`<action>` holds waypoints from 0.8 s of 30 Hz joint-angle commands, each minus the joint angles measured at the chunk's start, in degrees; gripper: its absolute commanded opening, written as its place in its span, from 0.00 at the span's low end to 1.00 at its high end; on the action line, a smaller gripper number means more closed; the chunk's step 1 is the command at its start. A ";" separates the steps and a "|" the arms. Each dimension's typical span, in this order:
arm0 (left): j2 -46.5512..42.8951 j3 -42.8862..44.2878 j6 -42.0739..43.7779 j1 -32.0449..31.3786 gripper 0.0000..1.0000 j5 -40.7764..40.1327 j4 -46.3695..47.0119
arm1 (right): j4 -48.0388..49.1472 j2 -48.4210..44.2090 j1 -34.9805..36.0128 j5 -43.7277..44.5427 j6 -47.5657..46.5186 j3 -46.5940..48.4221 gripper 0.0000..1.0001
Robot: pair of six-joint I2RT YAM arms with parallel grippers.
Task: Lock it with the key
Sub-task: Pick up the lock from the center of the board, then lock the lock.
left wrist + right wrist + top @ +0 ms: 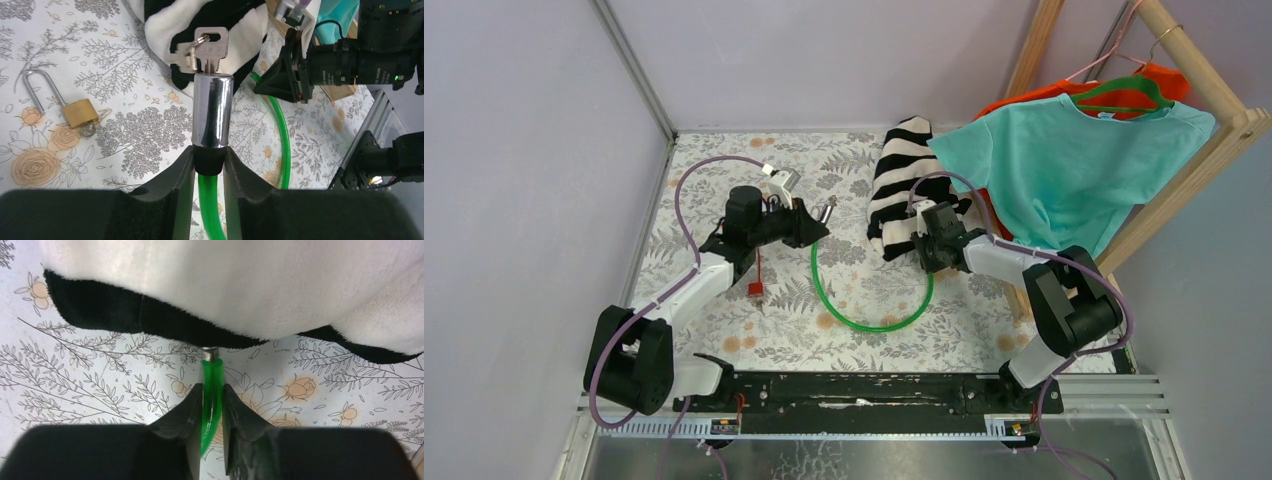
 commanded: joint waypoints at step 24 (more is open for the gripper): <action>0.63 1.61 9.14 -5.66 0.00 16.79 10.74 | -7.40 -14.46 1.03 -34.90 -16.15 6.14 0.00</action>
